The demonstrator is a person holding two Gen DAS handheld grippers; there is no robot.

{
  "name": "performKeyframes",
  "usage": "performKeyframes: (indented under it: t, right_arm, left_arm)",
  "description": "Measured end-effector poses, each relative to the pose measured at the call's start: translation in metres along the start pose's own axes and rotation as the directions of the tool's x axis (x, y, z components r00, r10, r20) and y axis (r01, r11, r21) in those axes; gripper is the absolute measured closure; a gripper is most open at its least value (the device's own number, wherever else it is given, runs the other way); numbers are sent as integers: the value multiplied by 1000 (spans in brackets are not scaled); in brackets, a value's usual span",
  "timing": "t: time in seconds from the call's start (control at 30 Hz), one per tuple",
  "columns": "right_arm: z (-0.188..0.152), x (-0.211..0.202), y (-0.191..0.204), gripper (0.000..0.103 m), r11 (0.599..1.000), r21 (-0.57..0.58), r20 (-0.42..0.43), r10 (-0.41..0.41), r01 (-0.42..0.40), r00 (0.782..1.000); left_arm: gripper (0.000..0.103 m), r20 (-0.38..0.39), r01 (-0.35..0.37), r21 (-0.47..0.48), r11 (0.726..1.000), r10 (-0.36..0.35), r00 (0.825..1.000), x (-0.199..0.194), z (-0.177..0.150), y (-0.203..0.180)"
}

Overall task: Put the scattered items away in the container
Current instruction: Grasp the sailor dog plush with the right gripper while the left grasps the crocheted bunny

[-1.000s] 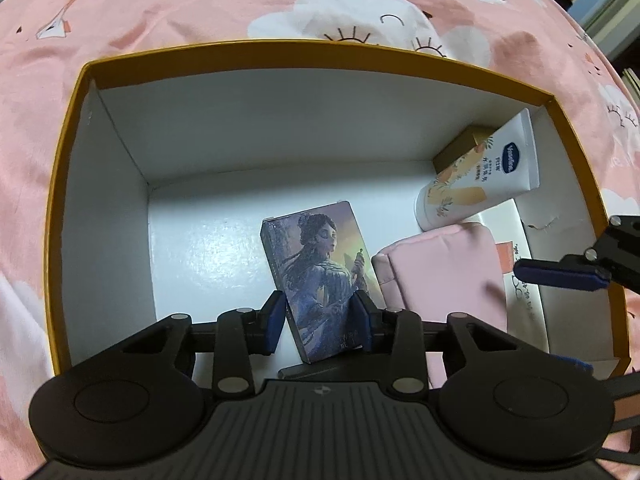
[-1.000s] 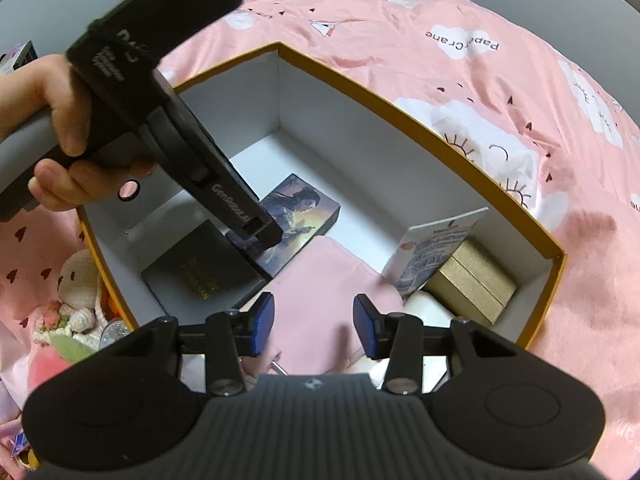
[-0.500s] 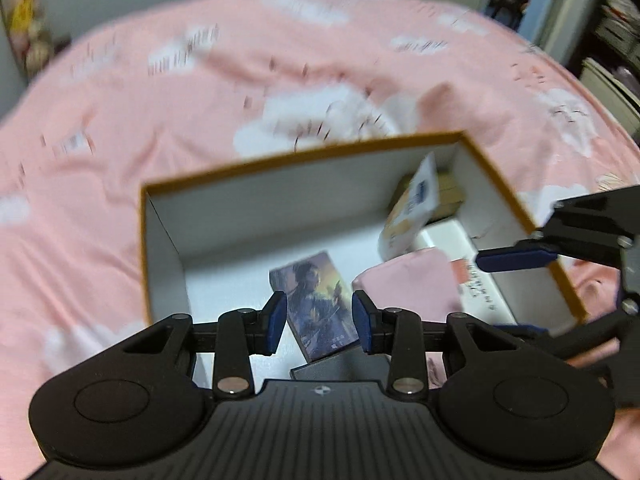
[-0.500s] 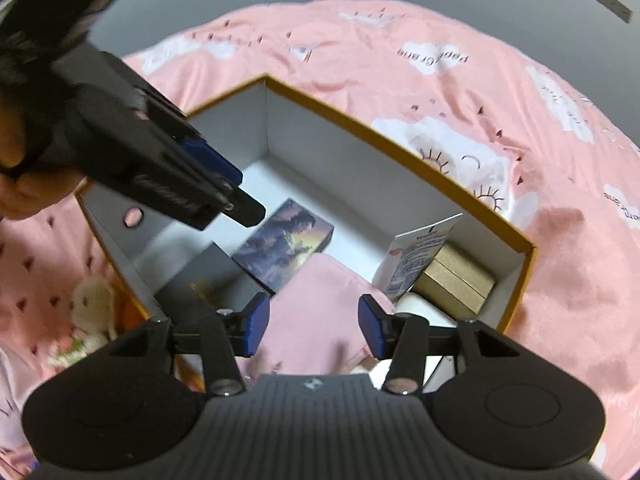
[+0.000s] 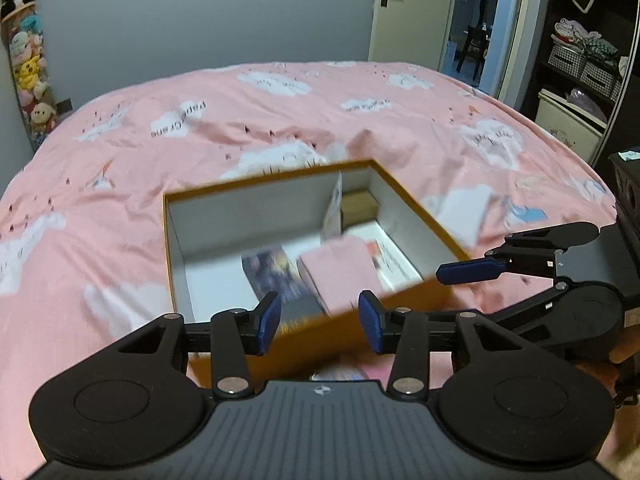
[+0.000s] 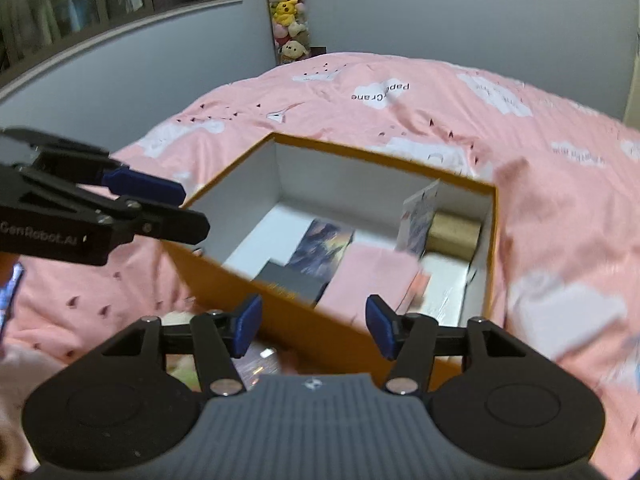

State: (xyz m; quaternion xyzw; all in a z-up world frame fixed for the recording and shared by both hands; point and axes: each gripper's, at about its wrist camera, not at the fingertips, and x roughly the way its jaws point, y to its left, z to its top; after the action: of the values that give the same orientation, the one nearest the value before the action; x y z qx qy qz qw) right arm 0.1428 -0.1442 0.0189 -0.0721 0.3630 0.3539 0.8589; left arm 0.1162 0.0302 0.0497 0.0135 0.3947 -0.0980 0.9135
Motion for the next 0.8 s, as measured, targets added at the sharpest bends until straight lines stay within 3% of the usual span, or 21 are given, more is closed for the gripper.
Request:
performKeyframes:
  t: [0.23,0.43,0.63,0.8]
  right_arm:
    - [-49,-9,29,40,998,56,-64,5,-1,998]
    - [-88,-5,42,40,989,145,-168,43,-19,985]
    - [-116,4,46,40,971,238,-280,83,-14,956]
    - [-125,10,57,36,975,220,-325,73,0,943]
  left_arm:
    - [53,-114,50,-68,996,-58,992,-3,-58,-15]
    - [53,-220,18,-122,992,-45,975,4,-103,-18]
    - [53,-295,-9,-105,994,-23,955,6,-125,-22]
    - [53,-304,-33,-71,997,10,953,3,-137,-26]
